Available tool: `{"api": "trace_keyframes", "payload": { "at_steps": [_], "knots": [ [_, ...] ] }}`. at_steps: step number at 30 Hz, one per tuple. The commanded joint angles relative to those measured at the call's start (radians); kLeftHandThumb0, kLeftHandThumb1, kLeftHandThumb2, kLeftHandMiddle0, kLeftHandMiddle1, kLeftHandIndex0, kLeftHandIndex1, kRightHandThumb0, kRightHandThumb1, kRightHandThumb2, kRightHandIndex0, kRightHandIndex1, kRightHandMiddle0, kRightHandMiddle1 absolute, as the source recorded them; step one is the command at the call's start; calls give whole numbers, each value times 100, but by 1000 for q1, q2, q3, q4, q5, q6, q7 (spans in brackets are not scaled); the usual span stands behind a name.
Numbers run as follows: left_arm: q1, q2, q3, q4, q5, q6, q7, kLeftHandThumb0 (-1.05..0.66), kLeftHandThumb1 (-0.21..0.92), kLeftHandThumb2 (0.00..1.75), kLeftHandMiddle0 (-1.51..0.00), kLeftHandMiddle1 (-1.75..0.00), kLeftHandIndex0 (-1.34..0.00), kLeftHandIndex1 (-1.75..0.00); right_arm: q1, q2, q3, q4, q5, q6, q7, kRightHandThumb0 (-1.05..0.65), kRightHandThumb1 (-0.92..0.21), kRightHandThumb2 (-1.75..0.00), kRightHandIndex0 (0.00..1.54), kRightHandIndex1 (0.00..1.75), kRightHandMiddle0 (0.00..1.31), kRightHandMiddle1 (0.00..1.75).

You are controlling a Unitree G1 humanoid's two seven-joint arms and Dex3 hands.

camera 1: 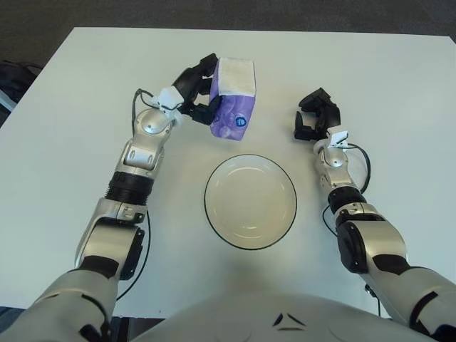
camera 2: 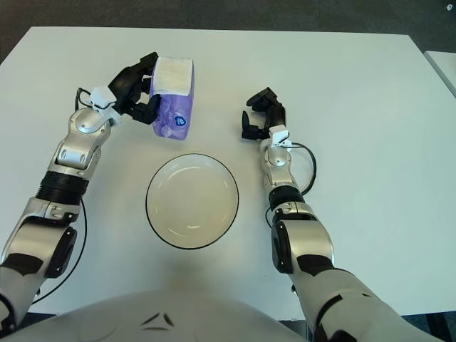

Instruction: Put the tissue paper into the plate.

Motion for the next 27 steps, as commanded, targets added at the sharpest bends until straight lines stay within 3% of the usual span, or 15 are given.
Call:
{"api": "trace_keyframes", "payload": {
  "at_steps": [1,9,22,27],
  "knots": [
    [62,0,34,-110,-62,26,-45,-48,29,135,-115,-175,-63,-175,245,22,4,182,0,222,-2,-1,-19,-142,73,175,53,160],
    [160,10,26,-332,-118,131,-68,-48,28,136,-114,-175,-64,-175,242,26,8,184,0,225,-10,-1,-19,-143,73,175,53,161],
    [187,6,18,-448,-148,229,-86,-49,25,139,-115,-175,-65,-175,240,36,4,189,8,222,-6,-1,-19,-142,73,175,54,159],
    [240,1,3,-524,-160,243,-91,-49,25,139,-116,-175,-66,-175,237,42,-5,192,17,226,-6,-1,-19,-142,73,175,54,159]
  ]
}}
